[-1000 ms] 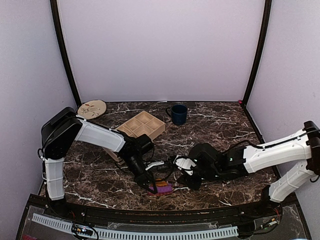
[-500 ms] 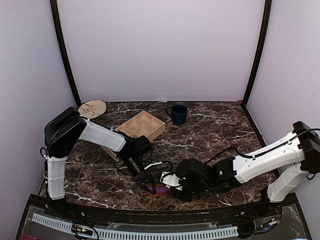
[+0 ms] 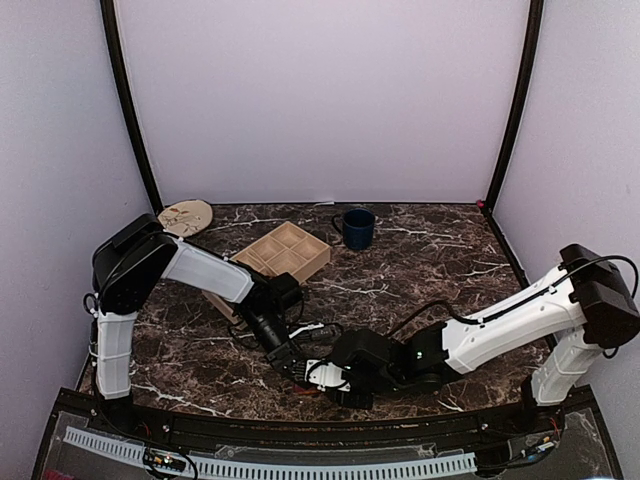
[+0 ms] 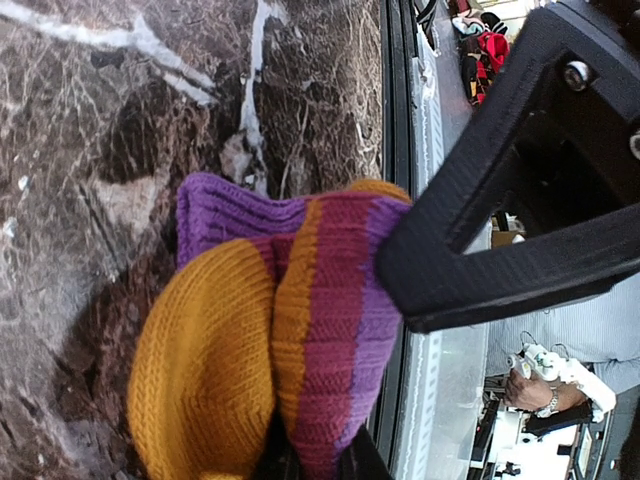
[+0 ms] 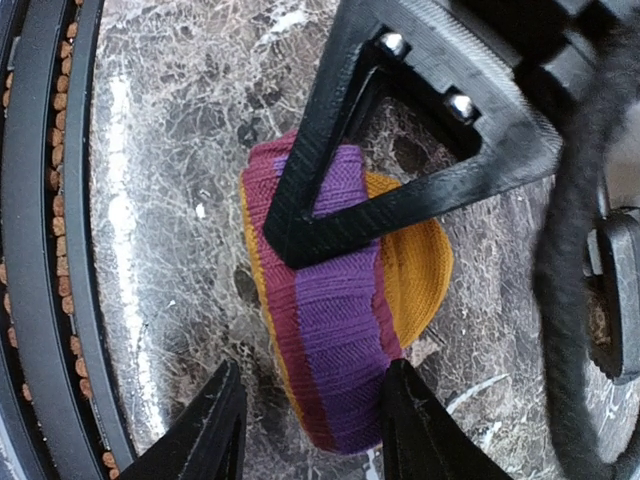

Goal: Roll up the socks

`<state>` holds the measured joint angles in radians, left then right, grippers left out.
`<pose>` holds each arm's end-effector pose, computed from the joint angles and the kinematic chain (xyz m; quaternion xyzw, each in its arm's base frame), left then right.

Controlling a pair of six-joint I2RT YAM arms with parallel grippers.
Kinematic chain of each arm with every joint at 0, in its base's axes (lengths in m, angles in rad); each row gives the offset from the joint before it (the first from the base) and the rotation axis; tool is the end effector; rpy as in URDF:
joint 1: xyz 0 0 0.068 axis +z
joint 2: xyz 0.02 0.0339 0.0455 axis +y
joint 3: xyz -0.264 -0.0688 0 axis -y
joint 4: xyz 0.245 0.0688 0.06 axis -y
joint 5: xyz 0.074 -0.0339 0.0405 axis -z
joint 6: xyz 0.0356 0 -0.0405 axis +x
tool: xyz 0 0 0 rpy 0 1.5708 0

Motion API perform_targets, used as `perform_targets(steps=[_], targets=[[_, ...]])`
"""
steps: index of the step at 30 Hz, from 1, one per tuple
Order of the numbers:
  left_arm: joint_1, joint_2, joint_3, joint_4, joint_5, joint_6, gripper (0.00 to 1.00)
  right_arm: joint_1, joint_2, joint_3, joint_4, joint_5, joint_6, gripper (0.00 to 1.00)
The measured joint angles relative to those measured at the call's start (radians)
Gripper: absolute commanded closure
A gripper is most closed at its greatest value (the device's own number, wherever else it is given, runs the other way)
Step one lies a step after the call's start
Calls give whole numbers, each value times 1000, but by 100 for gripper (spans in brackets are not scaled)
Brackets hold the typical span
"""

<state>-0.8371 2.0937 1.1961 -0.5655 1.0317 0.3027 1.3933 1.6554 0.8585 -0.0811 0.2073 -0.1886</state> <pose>0.2193 -0.2889 0.0963 -0.4910 -0.7170 0.4874 0.0849 0.0648 0.3196 0.1595 -0.6405 0.6828 0.1111 0.3334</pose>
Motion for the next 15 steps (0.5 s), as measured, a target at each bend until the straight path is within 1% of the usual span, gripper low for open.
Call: perform_targets(steps=[5,9,12,15], targets=[[4,2,0,-10,6,0,90,0,37,9,14,12,-32,53],[10,4,0,-12,9,0,90,0,60,11,29,28,-59,53],[11,6,0,-13,15,0,90,0,76,13,37,35,-74,57],[16,8,0,-13,19,0,90,-3,87,15,44,37,-85,65]])
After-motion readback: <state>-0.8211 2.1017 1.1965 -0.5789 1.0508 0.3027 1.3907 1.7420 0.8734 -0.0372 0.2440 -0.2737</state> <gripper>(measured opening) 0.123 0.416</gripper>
